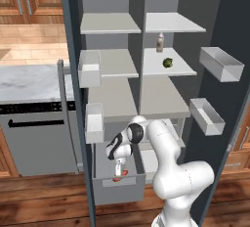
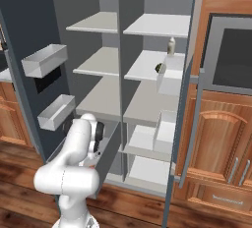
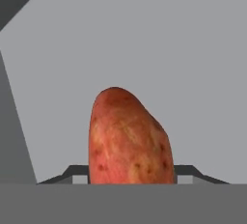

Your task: Take the sweet potato and broccoli from the fridge shelf and place them in the freezer drawer to begin freezing them.

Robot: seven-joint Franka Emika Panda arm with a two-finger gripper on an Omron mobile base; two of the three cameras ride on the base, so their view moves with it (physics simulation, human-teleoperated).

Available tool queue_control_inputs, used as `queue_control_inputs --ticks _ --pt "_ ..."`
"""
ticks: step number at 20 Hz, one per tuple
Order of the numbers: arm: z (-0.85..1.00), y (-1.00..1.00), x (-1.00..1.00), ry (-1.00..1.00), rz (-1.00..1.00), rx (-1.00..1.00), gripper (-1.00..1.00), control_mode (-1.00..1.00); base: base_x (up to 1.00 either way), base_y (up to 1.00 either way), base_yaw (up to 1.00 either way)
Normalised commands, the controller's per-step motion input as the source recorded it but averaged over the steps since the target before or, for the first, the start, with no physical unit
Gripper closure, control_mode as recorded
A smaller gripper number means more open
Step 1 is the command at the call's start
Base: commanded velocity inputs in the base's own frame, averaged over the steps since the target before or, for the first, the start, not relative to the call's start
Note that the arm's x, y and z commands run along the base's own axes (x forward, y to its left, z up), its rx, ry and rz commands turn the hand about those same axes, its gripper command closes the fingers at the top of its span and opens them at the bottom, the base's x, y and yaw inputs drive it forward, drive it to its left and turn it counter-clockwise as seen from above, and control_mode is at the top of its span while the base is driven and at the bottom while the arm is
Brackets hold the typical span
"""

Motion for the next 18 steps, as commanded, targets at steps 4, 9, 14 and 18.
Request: queue_control_inputs --ticks 4,9,14,18 --pt "-0.21 0.05 -0.14 -0.04 0.05 0.00 -1.00 -1.00 0.00 0.00 0.00" --pt "0.00 0.00 0.00 -0.06 0.01 0.00 -1.00 -1.00 0.00 0.00 0.00" --pt "0.00 0.00 -0.06 -0.16 0.02 0.00 -1.00 -1.00 0.00 0.00 0.00" --pt "0.04 0.00 -0.17 -0.16 0.00 0.00 -1.00 -1.00 0.00 0.00 0.00"
